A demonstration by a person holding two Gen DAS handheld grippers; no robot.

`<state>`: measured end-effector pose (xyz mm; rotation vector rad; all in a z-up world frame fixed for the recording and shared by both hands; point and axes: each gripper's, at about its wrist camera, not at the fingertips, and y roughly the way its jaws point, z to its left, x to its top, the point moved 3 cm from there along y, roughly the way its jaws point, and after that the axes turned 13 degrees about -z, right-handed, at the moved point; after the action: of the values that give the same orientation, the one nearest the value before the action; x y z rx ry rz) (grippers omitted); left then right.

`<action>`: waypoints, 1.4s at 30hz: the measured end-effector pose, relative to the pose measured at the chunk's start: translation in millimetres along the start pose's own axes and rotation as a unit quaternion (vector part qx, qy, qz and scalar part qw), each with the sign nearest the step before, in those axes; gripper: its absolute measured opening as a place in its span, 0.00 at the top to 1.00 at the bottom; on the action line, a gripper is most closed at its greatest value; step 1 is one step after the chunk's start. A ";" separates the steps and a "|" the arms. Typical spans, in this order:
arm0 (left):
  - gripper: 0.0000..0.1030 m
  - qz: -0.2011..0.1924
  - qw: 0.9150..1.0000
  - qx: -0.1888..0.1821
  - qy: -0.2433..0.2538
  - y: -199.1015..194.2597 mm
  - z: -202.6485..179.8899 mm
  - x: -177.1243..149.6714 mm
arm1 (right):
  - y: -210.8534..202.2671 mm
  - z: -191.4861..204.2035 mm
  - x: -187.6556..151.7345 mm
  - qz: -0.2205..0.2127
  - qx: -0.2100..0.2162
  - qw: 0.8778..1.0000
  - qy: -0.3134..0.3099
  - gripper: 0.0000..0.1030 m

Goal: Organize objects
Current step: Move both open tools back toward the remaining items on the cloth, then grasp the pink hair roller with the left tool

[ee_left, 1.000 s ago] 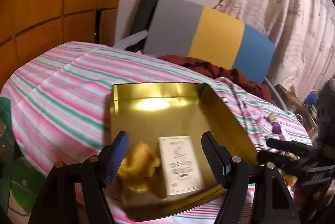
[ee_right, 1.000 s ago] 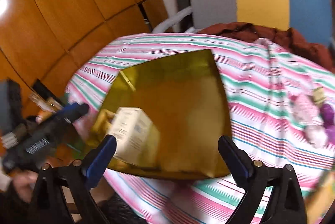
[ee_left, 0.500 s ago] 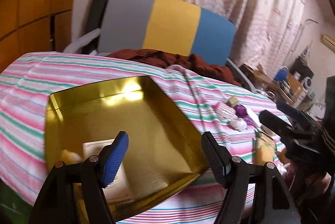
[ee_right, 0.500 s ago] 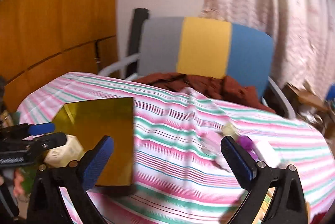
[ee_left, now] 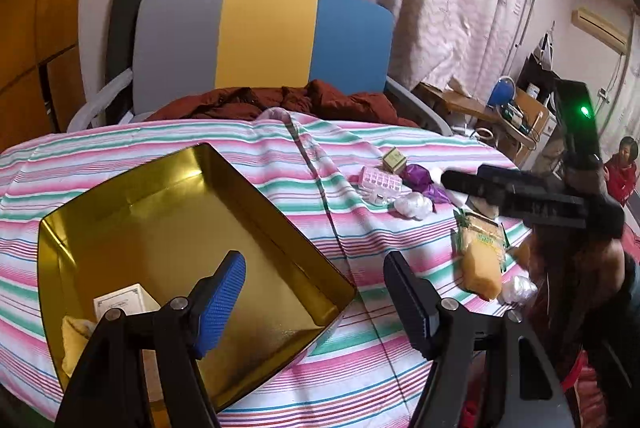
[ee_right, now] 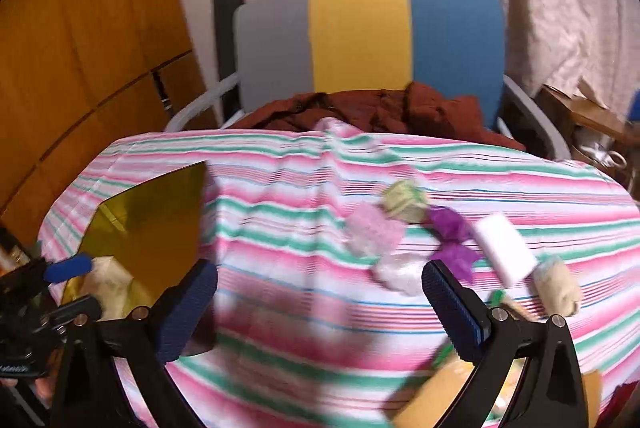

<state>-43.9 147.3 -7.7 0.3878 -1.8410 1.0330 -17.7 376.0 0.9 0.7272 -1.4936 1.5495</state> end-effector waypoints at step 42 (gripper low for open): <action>0.19 0.133 0.986 -0.047 0.086 241.8 -114.4 23.9 | 18.8 -146.3 -7.4 0.000 -0.054 0.973 0.223 0.00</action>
<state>-144.3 384.6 -83.4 -0.0051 -1.8084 1.1158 -9.5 519.7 -32.4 0.2881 -1.2254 1.4960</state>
